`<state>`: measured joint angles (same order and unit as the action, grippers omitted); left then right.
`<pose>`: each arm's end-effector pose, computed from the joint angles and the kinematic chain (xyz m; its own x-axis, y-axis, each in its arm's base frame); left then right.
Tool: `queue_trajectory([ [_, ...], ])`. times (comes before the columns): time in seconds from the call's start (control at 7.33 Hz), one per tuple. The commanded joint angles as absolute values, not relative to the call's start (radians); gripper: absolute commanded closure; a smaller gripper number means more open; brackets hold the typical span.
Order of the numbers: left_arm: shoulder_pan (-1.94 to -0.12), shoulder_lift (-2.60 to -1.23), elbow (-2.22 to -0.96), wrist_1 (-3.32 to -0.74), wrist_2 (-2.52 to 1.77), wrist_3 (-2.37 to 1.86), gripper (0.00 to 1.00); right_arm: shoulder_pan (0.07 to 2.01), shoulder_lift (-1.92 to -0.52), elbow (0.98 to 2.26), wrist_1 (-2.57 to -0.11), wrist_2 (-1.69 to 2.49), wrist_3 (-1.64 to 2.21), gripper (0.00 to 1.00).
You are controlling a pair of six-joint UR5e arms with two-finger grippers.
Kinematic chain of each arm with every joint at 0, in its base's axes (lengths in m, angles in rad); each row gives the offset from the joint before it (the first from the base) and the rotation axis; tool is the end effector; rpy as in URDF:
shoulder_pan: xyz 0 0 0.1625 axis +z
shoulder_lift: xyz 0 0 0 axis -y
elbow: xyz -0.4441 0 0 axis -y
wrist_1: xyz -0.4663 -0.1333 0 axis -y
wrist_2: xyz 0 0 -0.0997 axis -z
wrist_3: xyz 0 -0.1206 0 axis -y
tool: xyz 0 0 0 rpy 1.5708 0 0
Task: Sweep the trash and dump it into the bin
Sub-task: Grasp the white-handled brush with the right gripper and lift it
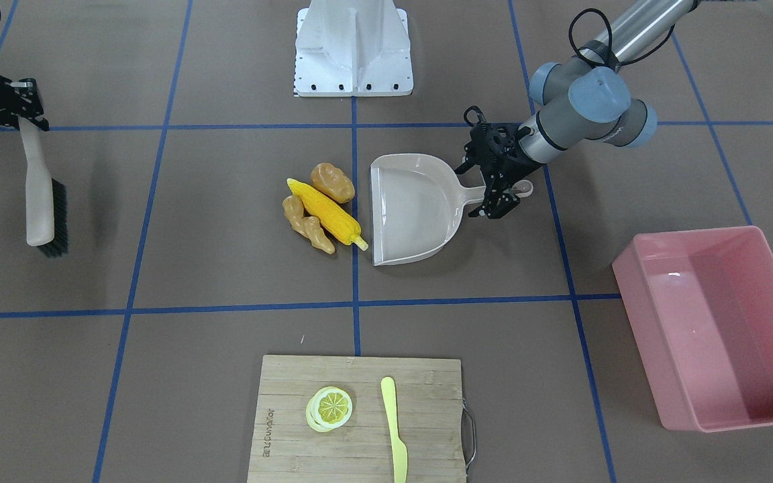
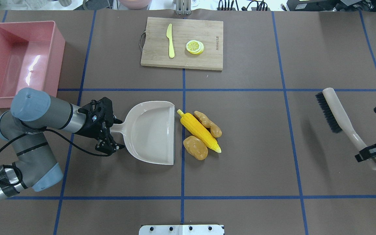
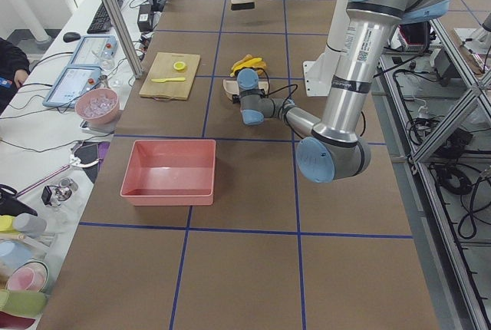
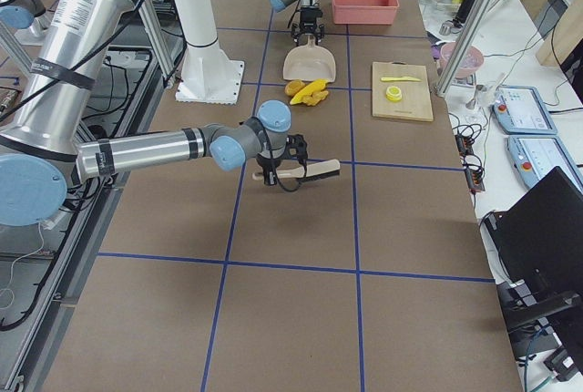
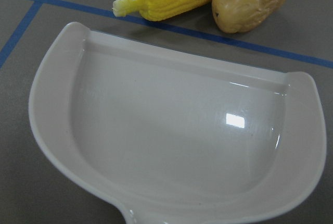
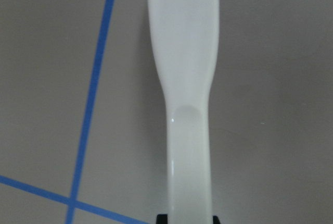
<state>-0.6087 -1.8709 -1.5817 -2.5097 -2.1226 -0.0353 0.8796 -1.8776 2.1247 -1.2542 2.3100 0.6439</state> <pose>0.5376 -0.4601 0.3818 0.0879 0.9761 -0.1987 -0.2558 0.2149 0.9425 -0.2467 -0.3798 0.4939 0.5953 -0.2076 0.7762 0.2269 0.9702 0.0855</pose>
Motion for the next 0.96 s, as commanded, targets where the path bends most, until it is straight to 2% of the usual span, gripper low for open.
queue_trajectory([
  [0.0, -0.607, -1.873, -1.6, -2.47, -2.117, -0.035, 0.02, 0.681, -1.714, 2.141, -1.269, 2.236, 0.977, 1.0],
  [0.55, -0.609, -1.89, -1.615, -2.448, -2.118, -0.034, 0.03, 0.482, -1.455, 2.141, -1.433, 2.114, 1.23, 1.0],
  [0.82, -0.609, -1.888, -1.615, -2.448, -2.118, -0.032, 0.03, 0.384, -1.376, 2.129, -1.499, 2.036, 1.262, 1.0],
])
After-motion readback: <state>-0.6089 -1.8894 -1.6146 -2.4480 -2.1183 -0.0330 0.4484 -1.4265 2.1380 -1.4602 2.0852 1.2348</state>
